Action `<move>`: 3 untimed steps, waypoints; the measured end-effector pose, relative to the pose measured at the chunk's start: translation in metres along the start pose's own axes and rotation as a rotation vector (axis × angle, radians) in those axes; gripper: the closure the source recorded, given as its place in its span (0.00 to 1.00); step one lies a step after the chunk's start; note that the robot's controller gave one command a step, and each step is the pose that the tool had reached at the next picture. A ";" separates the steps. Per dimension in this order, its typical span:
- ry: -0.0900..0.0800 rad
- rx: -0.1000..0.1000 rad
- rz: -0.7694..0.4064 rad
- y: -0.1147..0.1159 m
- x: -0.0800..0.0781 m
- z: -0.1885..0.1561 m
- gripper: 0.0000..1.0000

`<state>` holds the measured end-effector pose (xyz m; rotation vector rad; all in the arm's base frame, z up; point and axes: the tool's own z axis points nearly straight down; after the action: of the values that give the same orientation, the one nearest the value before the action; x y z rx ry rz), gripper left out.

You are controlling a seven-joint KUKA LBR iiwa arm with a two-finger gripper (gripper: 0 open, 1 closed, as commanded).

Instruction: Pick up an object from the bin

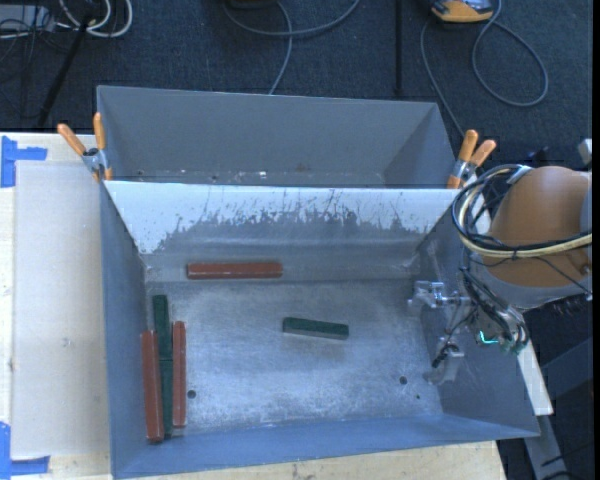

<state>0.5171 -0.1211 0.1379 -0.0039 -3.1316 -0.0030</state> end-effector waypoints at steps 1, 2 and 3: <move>-0.008 -0.003 -0.063 0.094 -0.046 0.071 0.00; -0.010 0.002 -0.059 0.089 -0.046 0.068 1.00; -0.010 0.002 -0.060 0.089 -0.046 0.068 0.00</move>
Offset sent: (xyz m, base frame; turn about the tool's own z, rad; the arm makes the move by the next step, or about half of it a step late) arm 0.0454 0.0877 -0.0679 -0.0550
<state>0.5627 -0.0324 0.0694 0.0909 -3.1403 0.0001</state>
